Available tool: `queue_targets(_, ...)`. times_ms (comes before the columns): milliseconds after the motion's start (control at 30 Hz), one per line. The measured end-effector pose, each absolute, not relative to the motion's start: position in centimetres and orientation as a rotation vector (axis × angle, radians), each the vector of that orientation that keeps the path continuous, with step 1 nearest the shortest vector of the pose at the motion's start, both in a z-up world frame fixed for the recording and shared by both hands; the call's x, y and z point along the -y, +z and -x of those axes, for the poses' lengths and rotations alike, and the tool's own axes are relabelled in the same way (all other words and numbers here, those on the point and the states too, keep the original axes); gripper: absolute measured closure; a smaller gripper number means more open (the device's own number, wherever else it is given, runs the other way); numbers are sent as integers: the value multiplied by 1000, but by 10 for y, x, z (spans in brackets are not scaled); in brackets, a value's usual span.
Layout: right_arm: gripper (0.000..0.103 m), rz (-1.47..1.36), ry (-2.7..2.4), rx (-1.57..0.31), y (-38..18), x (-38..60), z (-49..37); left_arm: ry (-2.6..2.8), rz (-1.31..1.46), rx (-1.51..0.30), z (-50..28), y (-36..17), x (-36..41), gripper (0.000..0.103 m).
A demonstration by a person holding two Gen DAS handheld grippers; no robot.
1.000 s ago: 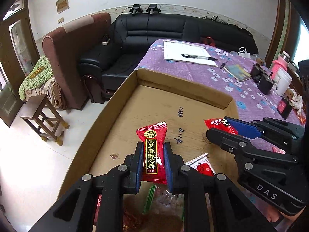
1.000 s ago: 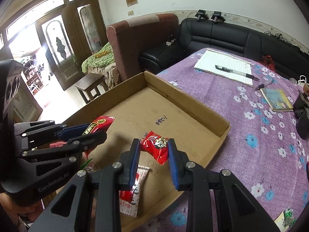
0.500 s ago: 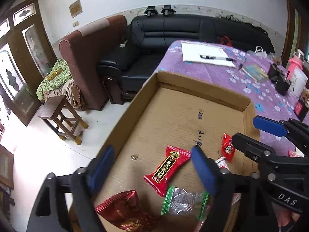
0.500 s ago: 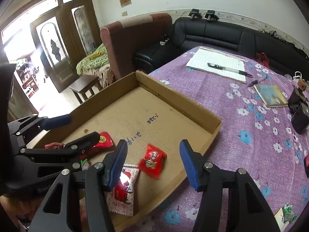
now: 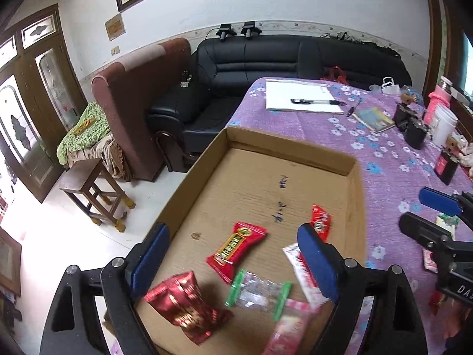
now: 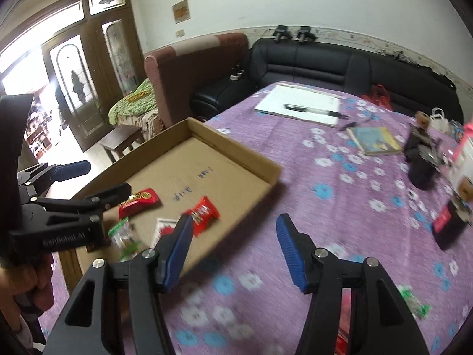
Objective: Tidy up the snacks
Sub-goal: 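Move both tools back over the remaining snacks on the table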
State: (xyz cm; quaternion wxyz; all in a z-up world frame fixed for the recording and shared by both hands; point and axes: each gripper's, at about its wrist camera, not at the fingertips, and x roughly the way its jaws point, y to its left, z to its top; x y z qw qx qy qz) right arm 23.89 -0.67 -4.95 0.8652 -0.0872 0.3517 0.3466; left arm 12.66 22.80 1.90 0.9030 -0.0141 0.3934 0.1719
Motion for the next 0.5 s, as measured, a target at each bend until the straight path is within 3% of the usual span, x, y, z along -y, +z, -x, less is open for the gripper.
queue_targets(33, 43, 179, 715, -733, -48, 16, -237, 350, 29, -809, -124, 21, -224, 12)
queue_targets(100, 24, 178, 687, -725, -46, 33, -233, 340, 23, -800, -121, 25, -214, 12)
queue_targets(133, 20, 178, 670, -715, -45, 43, -229, 331, 22, -796, -119, 26, -208, 12)
queue_targets(500, 18, 184, 527, -719, -51, 154, -199, 180, -21, -792, -109, 25, -122, 12)
